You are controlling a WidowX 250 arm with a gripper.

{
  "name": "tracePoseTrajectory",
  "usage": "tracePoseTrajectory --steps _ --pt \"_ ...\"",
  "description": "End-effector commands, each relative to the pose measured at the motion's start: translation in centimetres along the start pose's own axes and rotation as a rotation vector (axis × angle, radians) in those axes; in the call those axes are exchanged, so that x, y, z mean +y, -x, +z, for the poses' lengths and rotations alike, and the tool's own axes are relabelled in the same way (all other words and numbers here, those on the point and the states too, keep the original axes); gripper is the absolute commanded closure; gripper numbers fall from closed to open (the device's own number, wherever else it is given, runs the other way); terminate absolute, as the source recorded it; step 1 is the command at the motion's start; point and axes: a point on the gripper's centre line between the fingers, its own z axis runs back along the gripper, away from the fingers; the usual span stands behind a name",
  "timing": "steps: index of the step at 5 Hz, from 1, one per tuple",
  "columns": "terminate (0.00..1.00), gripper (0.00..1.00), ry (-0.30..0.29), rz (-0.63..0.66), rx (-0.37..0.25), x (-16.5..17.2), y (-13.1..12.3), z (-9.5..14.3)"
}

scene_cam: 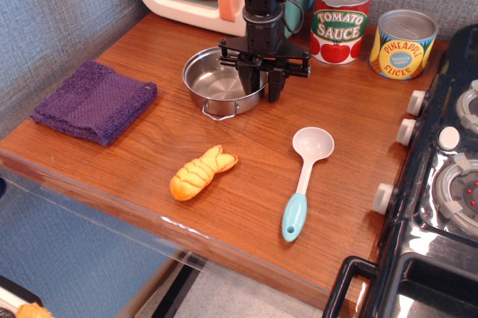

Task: Put the pot on the purple towel.

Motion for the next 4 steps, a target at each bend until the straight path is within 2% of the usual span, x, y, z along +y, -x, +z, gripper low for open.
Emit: tracePoseTrajectory --steps 1,2,3,4 --pt "0.00 1.00 0.026 0.023 -0.068 -0.7 -0.4 3.5" --pt "0.00 1.00 0.056 0.039 -0.135 -1.2 -0.4 8.4" --pt "0.00 1.00 0.022 0.088 -0.163 0.4 1.4 11.8" --pt "0.00 1.00 -0.075 0.140 -0.126 4.2 4.2 11.4"
